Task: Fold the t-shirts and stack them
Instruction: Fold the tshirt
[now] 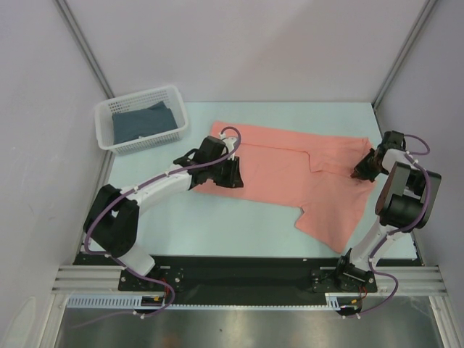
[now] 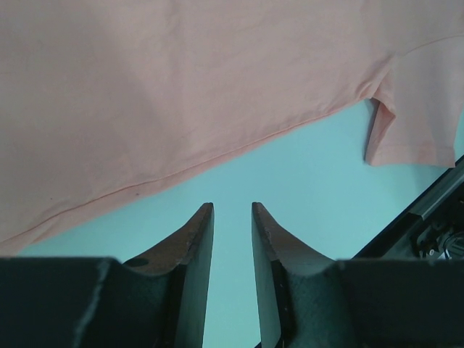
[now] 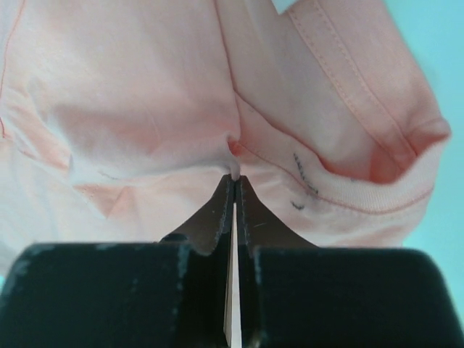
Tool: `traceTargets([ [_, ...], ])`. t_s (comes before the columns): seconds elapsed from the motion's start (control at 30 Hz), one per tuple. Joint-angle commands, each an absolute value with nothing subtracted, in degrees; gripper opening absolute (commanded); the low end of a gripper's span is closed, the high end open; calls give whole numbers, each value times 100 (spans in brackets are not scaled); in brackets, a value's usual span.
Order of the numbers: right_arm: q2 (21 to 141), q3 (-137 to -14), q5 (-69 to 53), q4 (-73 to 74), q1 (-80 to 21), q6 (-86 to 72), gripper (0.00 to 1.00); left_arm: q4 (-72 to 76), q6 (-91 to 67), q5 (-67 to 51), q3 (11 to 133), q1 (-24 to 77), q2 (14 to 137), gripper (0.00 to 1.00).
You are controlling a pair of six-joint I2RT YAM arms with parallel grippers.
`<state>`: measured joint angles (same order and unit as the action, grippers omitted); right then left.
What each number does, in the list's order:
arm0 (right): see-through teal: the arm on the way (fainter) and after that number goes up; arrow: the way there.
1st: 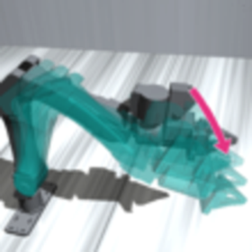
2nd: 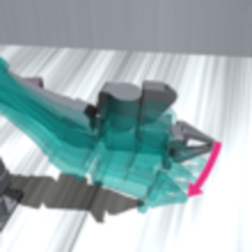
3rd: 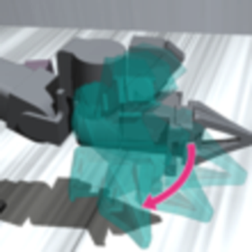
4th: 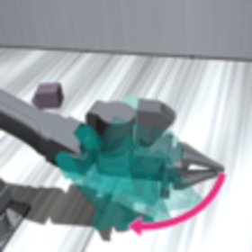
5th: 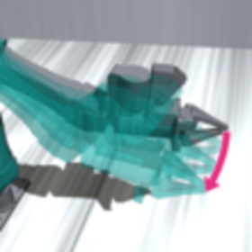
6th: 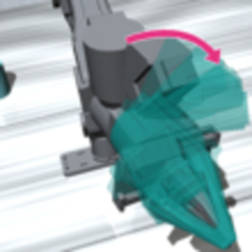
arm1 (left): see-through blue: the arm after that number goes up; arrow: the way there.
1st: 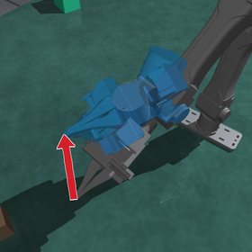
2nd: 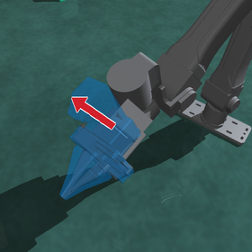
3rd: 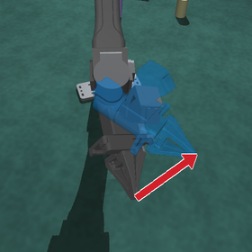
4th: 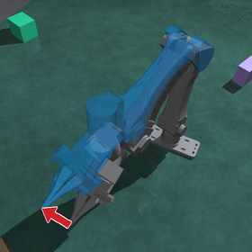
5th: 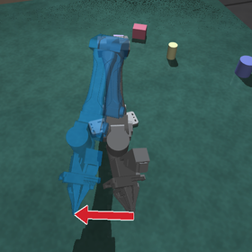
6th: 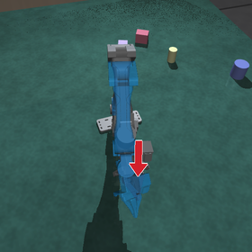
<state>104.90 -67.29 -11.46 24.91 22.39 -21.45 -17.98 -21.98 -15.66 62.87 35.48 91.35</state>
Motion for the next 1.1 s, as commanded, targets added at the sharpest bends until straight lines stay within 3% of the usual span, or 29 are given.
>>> traceTargets([
  [0.0,10309,-7223,-1152,3347,2302,-2347,0,-1512,-2206,-1617,6188,3524,8973,33],
  [0.37,10924,-7822,-1301,4447,2320,-2593,4,-1573,-2136,-1626,6258,3524,8965,33],
  [0.83,10837,-7707,-747,4174,2285,-2593,10,-1617,-2039,-1765,6240,3401,8930,33],
  [0.93,10916,-7796,-747,4428,2259,-2558,23,-1258,-2135,-2029,6249,3401,9035,36],
  [1.03,10322,-8042,311,4606,2137,-2068,56,-556,-2783,-2284,6109,3436,9097,34],
  [1.07,10318,-8016,316,4527,2040,-1935,61,-362,-2786,-2276,6039,3463,9071,34],
])
